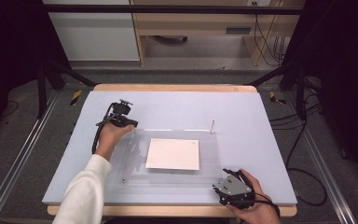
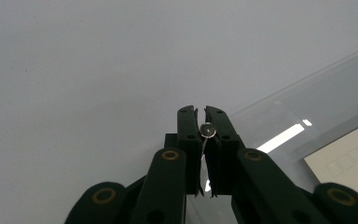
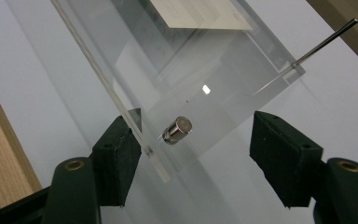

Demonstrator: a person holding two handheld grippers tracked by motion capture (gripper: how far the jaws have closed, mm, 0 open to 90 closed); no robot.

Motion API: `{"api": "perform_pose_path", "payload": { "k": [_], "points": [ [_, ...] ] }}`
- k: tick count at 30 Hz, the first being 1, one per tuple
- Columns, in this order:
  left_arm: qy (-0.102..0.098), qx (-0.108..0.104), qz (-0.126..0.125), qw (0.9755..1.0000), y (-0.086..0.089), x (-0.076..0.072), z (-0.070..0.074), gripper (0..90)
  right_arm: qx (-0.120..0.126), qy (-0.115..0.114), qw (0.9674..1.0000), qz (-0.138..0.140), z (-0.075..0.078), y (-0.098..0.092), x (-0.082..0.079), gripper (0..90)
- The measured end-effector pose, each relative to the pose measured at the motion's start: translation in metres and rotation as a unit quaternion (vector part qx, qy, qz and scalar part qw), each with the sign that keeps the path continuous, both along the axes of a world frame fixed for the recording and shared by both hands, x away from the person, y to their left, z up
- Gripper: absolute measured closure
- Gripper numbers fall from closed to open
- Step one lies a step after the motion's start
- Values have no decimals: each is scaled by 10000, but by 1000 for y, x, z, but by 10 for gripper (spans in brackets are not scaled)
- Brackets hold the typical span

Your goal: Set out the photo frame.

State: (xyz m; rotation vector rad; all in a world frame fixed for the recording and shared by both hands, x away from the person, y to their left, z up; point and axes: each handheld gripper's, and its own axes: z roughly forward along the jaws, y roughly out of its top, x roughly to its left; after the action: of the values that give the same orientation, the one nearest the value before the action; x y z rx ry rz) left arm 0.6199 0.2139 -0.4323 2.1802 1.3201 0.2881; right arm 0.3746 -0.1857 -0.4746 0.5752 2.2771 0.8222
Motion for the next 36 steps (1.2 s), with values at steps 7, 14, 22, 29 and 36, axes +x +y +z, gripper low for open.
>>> {"api": "perform_pose_path", "payload": {
  "k": [7, 14, 22, 29, 36],
  "points": [
    [-8, -2, -27, 10000, 0, 0, 0, 843, -102, -56, 9999, 92, 0, 4, -2, 414],
    [-24, 1, -48, 10000, 1, -1, 0, 842, -147, -71, 9999, 23, 2, 5, -3, 454],
    [-284, -1, 109, 9995, 1, -6, -2, 745, -190, -72, 9998, 39, 2, 5, -3, 456],
    [-1026, -90, 119, 9946, 9, -27, 8, 644, -280, -44, 9996, 33, 1, 7, -3, 455],
    [-1626, -177, -220, 9863, 11, -70, 19, 490, -227, -63, 9997, 11, 3, 6, -3, 459]
  ]
}}
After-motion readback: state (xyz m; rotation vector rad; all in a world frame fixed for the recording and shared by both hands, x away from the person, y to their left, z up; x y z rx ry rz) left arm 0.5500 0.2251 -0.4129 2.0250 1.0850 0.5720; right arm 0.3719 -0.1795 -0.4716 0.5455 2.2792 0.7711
